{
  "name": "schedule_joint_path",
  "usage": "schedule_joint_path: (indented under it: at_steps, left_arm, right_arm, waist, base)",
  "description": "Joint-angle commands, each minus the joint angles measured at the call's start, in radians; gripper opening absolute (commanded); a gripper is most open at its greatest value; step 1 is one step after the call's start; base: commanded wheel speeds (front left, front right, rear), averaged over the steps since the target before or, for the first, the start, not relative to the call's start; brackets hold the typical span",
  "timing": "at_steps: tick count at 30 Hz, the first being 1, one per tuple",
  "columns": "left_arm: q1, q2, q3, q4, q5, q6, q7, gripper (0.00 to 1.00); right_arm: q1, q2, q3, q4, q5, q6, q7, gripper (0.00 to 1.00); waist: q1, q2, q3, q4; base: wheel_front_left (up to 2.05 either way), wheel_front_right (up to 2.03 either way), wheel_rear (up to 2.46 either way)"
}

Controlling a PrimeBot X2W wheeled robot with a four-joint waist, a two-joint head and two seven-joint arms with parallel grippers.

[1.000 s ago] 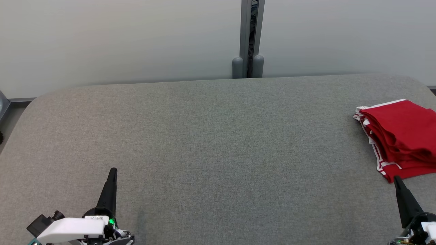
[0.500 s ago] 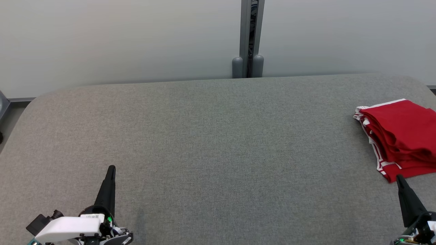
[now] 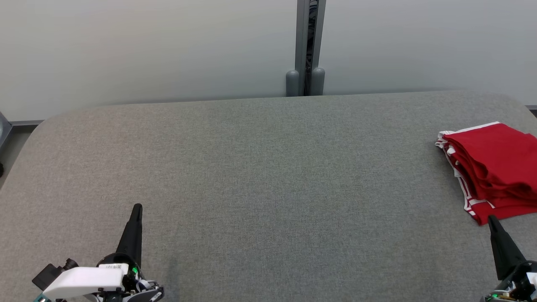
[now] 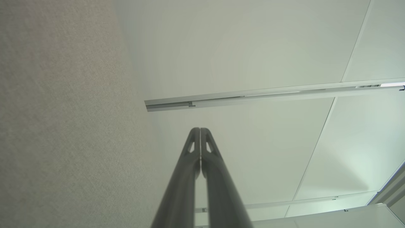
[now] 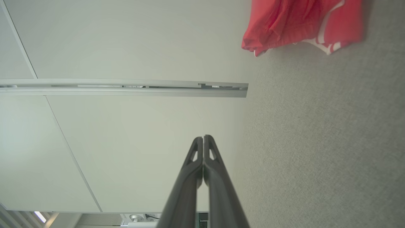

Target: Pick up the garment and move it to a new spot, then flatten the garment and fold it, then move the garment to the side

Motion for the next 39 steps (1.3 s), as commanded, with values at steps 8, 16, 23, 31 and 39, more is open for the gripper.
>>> schedule_joint_path:
  at_steps: [8,16,23,31,39]
  left_arm:
    - [-0.016,0.004,0.006,-0.003,0.002,-0.002,0.002,0.00]
    - [-0.016,0.003,0.007,-0.003,0.003,-0.002,0.003,0.00]
    - [-0.016,0.002,0.008,-0.003,0.004,-0.002,0.003,0.00]
    - [-0.016,0.001,0.009,-0.003,0.006,-0.002,0.004,0.00]
    - [-0.016,0.000,0.010,-0.003,0.008,-0.002,0.006,0.00]
  right_arm:
    - [-0.005,-0.007,-0.004,-0.003,0.001,0.001,0.005,0.00]
    - [-0.005,-0.007,-0.003,-0.003,0.002,0.001,0.004,0.00]
    - [-0.005,-0.007,-0.003,-0.003,0.002,0.001,0.004,0.00]
    - [-0.005,-0.008,-0.003,-0.003,0.002,0.001,0.004,0.00]
    - [-0.005,-0.008,-0.003,-0.003,0.002,0.001,0.003,0.00]
  waist:
    - [0.0000,0.0000,0.000,0.000]
    - [0.0000,0.0000,0.000,0.000]
    - [0.0000,0.0000,0.000,0.000]
    - [0.0000,0.0000,0.000,0.000]
    - [0.0000,0.0000,0.000,0.000]
  base:
    - [0.00,0.00,0.00]
    - [0.00,0.00,0.00]
    - [0.00,0.00,0.00]
    - [0.00,0.00,0.00]
    - [0.00,0.00,0.00]
